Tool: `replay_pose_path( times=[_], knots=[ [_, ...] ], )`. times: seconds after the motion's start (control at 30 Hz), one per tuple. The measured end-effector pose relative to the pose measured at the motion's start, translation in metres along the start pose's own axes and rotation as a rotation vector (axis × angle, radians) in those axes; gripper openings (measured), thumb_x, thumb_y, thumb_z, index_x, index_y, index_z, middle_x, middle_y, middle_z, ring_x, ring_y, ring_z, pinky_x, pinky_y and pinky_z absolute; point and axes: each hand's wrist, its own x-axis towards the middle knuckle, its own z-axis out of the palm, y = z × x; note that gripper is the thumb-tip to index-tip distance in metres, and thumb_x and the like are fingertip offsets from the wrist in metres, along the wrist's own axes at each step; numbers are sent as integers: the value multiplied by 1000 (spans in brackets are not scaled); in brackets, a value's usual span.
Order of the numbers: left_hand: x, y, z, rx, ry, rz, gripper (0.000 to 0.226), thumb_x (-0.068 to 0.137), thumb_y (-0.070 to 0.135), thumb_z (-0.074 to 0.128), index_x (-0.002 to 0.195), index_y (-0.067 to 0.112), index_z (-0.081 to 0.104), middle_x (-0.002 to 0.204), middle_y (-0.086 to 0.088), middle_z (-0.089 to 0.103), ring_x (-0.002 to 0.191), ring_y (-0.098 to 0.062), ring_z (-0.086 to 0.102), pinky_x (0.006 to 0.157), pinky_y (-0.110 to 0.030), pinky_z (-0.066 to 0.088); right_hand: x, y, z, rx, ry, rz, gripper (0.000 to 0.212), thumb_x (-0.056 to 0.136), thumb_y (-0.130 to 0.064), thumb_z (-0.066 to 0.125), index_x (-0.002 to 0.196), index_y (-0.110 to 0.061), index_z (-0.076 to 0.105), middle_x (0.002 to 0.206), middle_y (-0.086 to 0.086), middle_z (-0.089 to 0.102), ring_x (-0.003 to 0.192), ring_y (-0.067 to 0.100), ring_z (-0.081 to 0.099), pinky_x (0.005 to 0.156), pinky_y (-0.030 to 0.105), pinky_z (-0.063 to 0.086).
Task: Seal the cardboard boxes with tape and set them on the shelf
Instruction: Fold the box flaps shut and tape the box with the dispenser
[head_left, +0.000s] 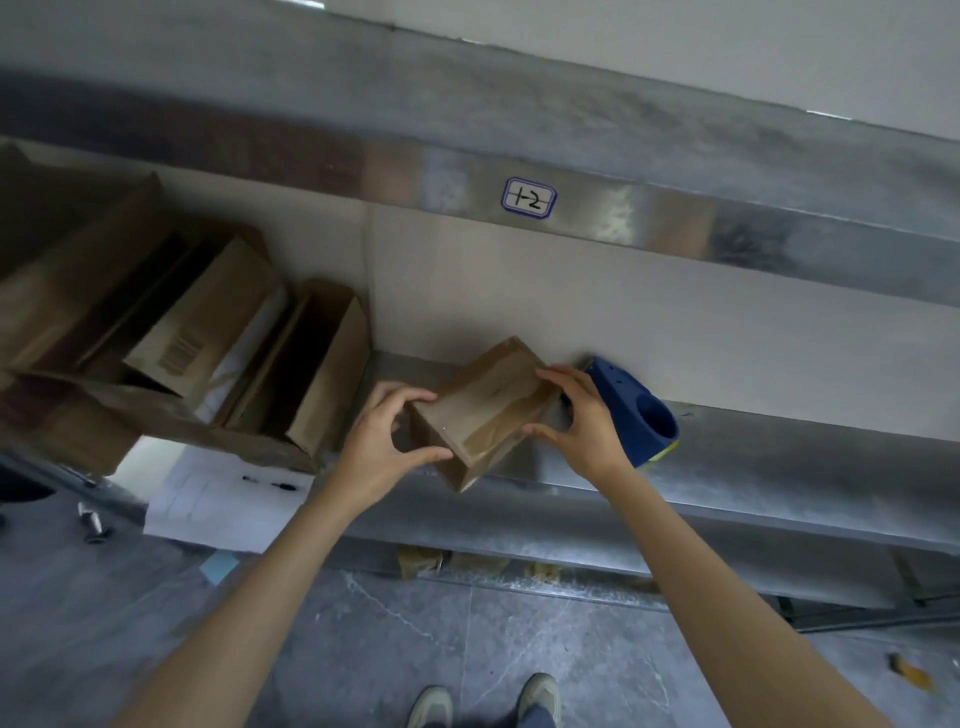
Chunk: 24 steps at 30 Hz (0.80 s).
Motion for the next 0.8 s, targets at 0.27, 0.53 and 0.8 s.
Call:
replay_pose_path(
  times=[0.27, 0.53, 0.8],
  knots=[
    [-30, 10, 27, -3, 115, 43, 63, 68, 53, 78, 121, 24, 59, 124, 9, 45, 116, -7, 53, 94, -37, 54, -9, -11, -2, -150, -66, -41, 89, 69, -22, 88, 146, -21, 43, 158, 6, 21, 140, 21, 31, 103, 5, 18],
    [-50, 23, 57, 57, 240, 44, 59, 77, 54, 70, 125, 23, 57, 134, 14, 51, 124, -4, 52, 94, -39, 53, -31, -5, -33, 27, -435, -104, 103, 67, -43, 85, 150, -32, 25, 148, -14, 37, 132, 3, 38, 98, 3, 30],
    [-65, 42, 98, 37, 355, -26, 48, 81, 51, 69, 122, 28, 57, 140, 22, 45, 115, -6, 55, 86, -33, 57, -19, 10, -30, -14, -414, -250, 75, 76, -43, 78, 142, -32, 45, 139, 0, 52, 124, 12, 49, 104, 33, 44]
  ],
)
